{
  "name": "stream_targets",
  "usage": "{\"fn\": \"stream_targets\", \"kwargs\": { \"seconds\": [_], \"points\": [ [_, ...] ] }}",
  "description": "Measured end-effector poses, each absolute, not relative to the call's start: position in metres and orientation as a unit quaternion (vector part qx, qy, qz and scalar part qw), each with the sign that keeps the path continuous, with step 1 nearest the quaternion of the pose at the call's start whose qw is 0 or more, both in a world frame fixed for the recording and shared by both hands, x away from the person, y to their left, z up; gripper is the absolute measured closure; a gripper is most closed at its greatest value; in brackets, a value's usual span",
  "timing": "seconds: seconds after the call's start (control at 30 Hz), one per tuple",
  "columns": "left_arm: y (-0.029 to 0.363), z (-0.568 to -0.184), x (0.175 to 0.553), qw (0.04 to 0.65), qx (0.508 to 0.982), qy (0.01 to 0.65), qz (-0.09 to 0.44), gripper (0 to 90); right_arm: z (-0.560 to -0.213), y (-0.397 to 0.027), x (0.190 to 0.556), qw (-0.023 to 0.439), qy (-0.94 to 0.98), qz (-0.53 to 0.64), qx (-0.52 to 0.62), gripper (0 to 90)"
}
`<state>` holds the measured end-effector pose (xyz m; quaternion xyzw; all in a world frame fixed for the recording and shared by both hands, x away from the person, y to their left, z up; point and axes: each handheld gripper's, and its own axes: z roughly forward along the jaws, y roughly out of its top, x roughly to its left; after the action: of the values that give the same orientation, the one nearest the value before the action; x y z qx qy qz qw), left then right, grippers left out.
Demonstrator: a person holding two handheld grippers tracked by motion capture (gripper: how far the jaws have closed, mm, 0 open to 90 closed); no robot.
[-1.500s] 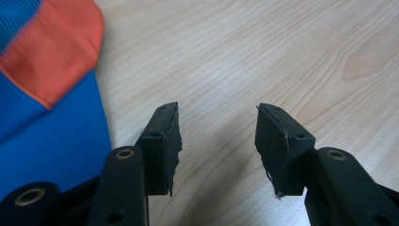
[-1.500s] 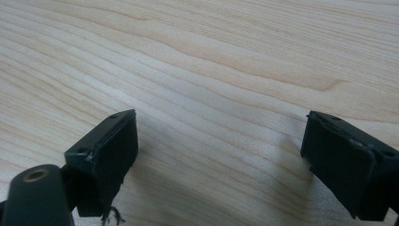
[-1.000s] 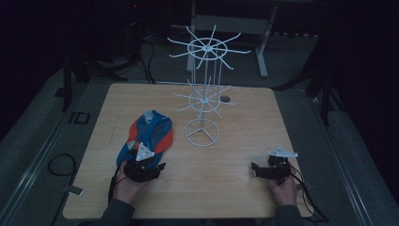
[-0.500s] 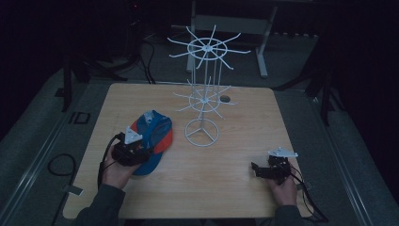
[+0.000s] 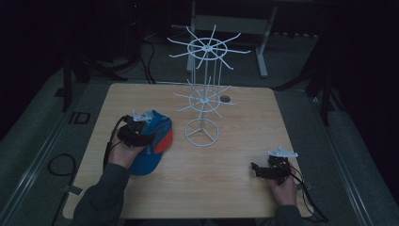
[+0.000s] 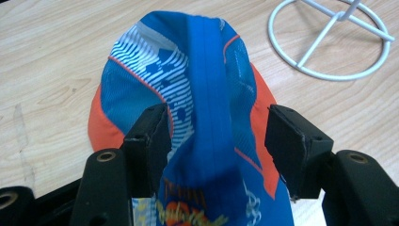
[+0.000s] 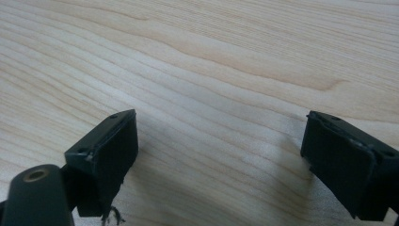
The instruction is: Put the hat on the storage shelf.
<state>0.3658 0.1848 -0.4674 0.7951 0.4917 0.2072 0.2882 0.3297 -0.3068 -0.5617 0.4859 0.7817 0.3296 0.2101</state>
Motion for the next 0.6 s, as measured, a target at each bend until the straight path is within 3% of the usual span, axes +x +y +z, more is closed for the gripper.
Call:
{"fn": "stream_targets", "kwargs": {
  "seconds": [0.6],
  "points": [
    [0.172, -0.469, 0.401, 0.233, 0.805, 0.513, 0.186, 42.4, -0.562, -0.307, 0.33, 0.21, 0.782, 0.33, 0.486, 11.4]
  ]
}}
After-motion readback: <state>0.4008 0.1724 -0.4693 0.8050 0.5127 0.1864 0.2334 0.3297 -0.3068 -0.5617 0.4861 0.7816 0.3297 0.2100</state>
